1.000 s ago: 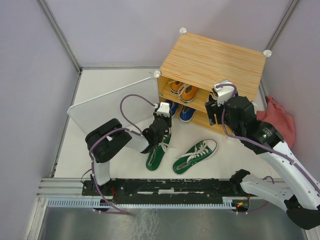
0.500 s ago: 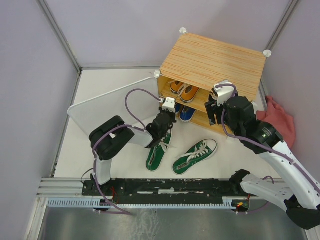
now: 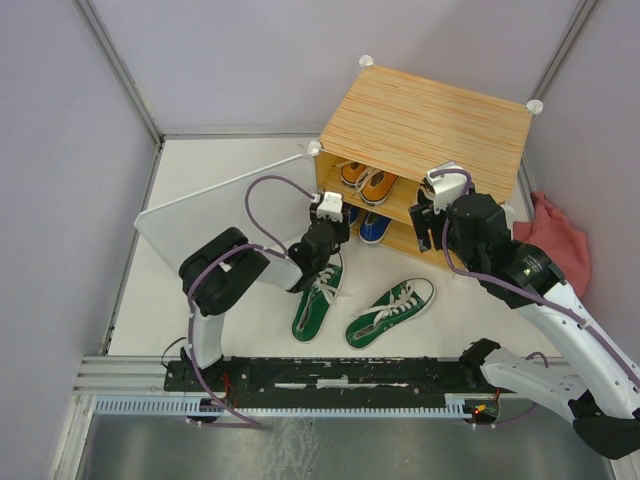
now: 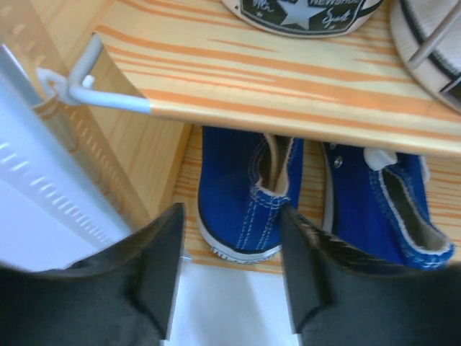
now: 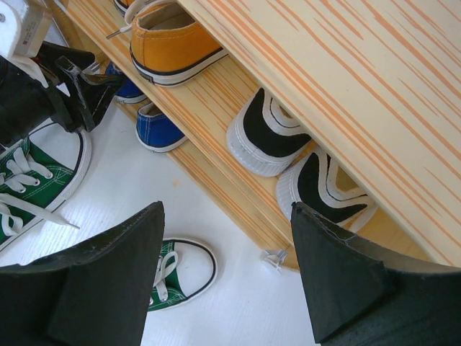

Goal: Place and organize the shoes in the shoe cabinet
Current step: Place the shoe in the shoe cabinet, then pick up the shoe from the center of the board.

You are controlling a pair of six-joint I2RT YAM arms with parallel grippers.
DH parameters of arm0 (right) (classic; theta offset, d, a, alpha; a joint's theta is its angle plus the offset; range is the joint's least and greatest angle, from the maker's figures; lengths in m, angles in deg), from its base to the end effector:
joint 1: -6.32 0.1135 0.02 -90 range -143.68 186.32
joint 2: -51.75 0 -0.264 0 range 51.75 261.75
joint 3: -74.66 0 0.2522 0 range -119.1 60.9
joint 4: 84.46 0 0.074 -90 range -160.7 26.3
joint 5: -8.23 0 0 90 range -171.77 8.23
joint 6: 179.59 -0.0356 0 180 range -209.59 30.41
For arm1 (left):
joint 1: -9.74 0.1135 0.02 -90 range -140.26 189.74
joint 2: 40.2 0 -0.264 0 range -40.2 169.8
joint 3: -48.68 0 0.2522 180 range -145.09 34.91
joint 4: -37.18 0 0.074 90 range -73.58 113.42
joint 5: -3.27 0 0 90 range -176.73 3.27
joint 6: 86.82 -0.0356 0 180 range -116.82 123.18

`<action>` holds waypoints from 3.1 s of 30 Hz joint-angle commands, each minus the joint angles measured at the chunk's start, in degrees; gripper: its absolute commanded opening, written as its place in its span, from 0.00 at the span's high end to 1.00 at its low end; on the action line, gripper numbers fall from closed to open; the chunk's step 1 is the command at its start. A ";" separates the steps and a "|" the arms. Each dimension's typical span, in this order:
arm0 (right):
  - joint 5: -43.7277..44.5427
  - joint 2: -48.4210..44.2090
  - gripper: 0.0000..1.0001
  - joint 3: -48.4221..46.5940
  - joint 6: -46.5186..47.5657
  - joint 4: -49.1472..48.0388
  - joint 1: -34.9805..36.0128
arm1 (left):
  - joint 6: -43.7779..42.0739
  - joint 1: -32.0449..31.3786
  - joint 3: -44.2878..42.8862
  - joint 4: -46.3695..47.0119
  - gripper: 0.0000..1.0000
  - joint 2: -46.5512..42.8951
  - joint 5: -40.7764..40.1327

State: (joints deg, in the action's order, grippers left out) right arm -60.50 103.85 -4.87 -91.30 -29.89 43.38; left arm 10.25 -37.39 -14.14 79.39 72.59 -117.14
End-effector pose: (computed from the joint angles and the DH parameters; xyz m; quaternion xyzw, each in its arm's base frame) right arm 0.1491 0.0964 0.3891 -0.1629 0.8283 0.0216 0.5357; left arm 0.2773 -0.2723 0.1496 0.0869 0.7421 -0.1132 0.6550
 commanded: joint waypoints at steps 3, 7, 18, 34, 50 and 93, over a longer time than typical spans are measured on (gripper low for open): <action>0.69 -0.59 0.21 -0.55 -0.92 -1.93 0.16 | 2.02 0.68 2.04 -0.34 0.15 -4.24 -1.23; 0.69 -0.55 0.21 -0.83 -0.84 -1.80 0.13 | 4.35 0.36 4.41 -4.22 0.01 -9.00 1.54; 1.55 -0.37 0.21 -0.70 -0.88 -1.99 0.18 | 4.12 -10.14 6.52 -7.62 0.00 -15.27 4.34; 2.54 -2.26 0.20 -0.69 -0.92 -0.72 0.21 | 8.16 -9.30 -6.67 -10.16 0.25 -2.20 2.46; 2.78 -2.18 0.21 -0.76 -1.36 -0.41 0.19 | 12.42 -4.50 -11.90 -10.35 0.77 1.67 4.58; -0.06 -3.54 0.19 0.62 -3.57 2.26 0.17 | 22.57 -20.95 14.35 -44.91 0.03 -37.43 -3.53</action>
State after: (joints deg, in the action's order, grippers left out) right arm -59.97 101.12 -4.53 -93.40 -26.59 43.38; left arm 24.18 -52.56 -3.22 45.95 41.49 -114.28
